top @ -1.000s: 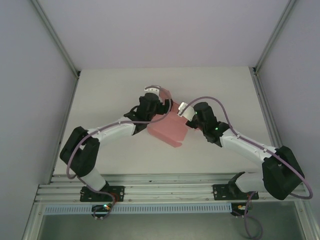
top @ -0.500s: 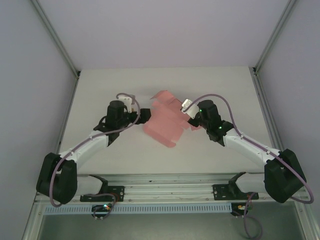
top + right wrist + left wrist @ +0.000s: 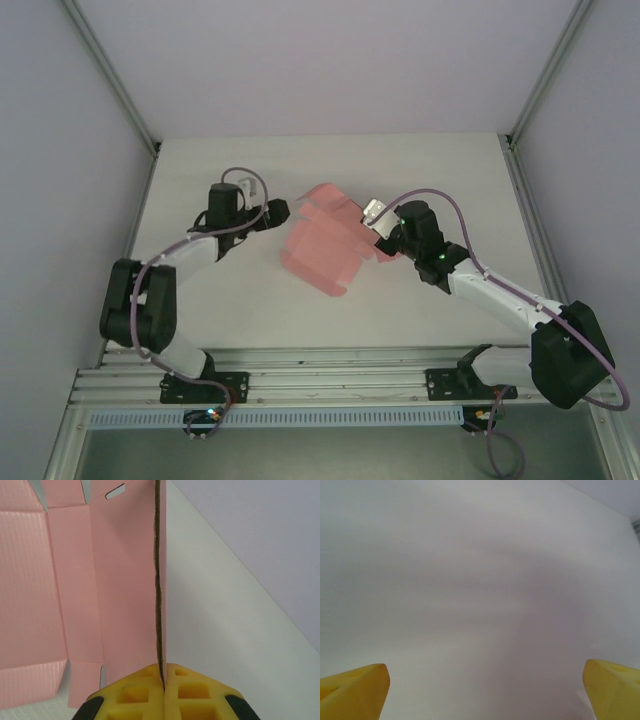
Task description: Assemble paper box
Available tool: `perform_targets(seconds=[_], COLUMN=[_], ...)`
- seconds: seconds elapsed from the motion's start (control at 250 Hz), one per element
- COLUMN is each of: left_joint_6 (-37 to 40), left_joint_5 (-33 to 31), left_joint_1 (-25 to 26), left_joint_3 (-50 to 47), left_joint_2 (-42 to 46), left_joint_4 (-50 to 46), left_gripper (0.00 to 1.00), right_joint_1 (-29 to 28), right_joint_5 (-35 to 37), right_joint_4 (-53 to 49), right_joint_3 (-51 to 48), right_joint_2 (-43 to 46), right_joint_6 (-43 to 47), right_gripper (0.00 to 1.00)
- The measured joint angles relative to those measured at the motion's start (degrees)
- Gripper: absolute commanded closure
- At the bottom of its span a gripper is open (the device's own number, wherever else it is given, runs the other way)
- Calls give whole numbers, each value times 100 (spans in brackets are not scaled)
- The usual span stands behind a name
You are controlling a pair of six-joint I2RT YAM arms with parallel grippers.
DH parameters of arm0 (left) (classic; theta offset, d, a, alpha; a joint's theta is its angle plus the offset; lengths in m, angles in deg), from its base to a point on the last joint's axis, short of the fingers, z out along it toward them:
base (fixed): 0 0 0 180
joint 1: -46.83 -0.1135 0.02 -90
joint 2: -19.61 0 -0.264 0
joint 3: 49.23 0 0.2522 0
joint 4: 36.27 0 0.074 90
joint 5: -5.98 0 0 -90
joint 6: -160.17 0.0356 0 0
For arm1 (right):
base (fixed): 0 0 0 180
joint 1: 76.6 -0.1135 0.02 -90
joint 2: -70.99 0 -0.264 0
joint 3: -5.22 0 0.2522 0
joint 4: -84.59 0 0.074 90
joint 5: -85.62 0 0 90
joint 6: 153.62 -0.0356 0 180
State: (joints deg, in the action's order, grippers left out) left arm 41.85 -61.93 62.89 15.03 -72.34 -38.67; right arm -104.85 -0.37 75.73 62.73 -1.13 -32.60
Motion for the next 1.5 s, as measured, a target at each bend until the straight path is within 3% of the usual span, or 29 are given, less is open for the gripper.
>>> perform_targets(seconds=[0.248, 0.479, 0.643, 0.887, 1.006, 1.246, 1.502], left_joint_6=[0, 118, 448, 1043, 1108, 1145, 1001], left_joint_5=[986, 1128, 446, -1718, -2389, -2485, -2131], left_joint_1=[247, 514, 896, 1853, 2059, 2105, 2070], left_joint_3=[9, -109, 107, 435, 428, 81, -787], left_joint_2=[-334, -339, -479, -520, -520, -94, 1543], left_joint_4=[800, 1051, 704, 278, 234, 42, -586], left_gripper=[0, 0, 0, 0, 0, 0, 0], right_joint_1=[55, 79, 85, 133, 133, 57, -387], right_joint_5=[0, -107, -201, -258, -275, 282, 1517], right_joint_4=[0, 0, -57, -280, -302, -83, 839], right_joint_3=[2, 0, 0, -105, -105, -90, 144], right_joint_2=[0, 0, 2, 2, 0, -188, -1156], right_joint_6=[-87, -170, -219, -221, -232, 199, 1464], right_gripper=[100, 100, 100, 100, 100, 100, 100])
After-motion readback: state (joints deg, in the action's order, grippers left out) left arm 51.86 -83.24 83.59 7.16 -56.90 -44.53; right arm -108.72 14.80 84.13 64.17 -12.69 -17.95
